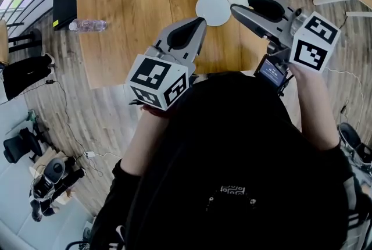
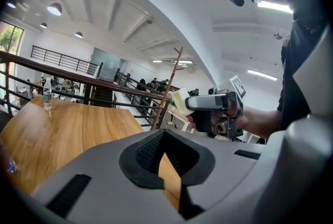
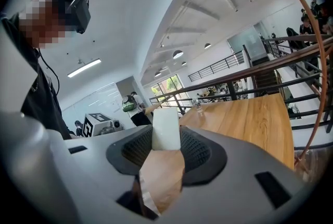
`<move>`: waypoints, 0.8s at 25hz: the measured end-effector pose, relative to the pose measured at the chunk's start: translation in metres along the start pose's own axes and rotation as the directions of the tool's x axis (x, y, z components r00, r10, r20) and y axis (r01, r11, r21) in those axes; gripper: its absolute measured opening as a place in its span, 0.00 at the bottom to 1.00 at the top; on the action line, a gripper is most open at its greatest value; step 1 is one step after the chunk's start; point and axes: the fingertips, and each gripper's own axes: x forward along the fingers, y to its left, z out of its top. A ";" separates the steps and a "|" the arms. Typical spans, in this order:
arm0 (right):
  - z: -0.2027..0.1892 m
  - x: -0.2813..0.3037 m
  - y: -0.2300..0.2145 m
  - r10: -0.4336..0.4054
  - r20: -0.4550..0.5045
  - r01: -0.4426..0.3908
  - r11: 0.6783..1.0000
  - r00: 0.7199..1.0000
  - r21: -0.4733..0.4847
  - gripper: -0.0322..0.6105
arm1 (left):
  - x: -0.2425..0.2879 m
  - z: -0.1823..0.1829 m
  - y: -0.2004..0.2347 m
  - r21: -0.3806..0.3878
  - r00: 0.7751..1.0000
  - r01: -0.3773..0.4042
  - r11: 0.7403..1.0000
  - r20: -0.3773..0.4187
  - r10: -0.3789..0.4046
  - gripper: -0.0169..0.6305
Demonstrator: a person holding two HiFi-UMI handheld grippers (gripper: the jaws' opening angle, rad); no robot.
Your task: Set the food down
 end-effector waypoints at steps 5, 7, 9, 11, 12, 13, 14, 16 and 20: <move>0.004 -0.004 -0.031 0.022 -0.001 -0.022 0.999 1.000 0.031 0.32 | 0.024 0.006 0.001 -0.001 0.999 -0.022 1.000 -0.028 0.022 0.02; 0.004 -0.002 -0.042 0.029 -0.010 -0.028 0.999 1.000 0.040 0.32 | 0.030 0.005 0.002 -0.006 0.999 -0.030 1.000 -0.046 0.030 0.02; 0.004 0.001 -0.046 0.040 -0.011 -0.040 0.998 0.999 0.050 0.32 | 0.031 0.001 0.003 -0.007 0.997 -0.040 0.999 -0.066 0.040 0.02; 0.001 0.003 -0.049 0.048 -0.006 -0.048 0.997 0.999 0.064 0.32 | 0.031 -0.002 0.005 -0.010 0.995 -0.050 0.999 -0.082 0.050 0.02; 0.000 0.004 -0.050 0.049 -0.003 -0.048 0.996 0.999 0.072 0.32 | 0.030 -0.004 0.006 -0.012 0.995 -0.055 0.998 -0.088 0.053 0.02; -0.002 0.004 -0.051 0.047 -0.002 -0.046 0.996 0.999 0.081 0.32 | 0.030 -0.005 0.007 -0.014 0.994 -0.057 0.998 -0.092 0.055 0.02; -0.003 0.005 -0.052 0.042 0.000 -0.042 0.995 0.999 0.089 0.32 | 0.029 -0.005 0.009 -0.013 0.994 -0.056 0.998 -0.095 0.055 0.02; -0.002 0.005 -0.053 0.027 0.006 -0.028 0.995 1.000 0.092 0.32 | 0.029 -0.001 0.012 -0.004 0.995 -0.043 0.999 -0.095 0.043 0.02; 0.010 0.002 -0.042 -0.007 0.031 0.005 0.998 0.999 0.068 0.32 | 0.030 0.011 0.010 0.030 0.996 0.008 1.000 -0.086 -0.005 0.02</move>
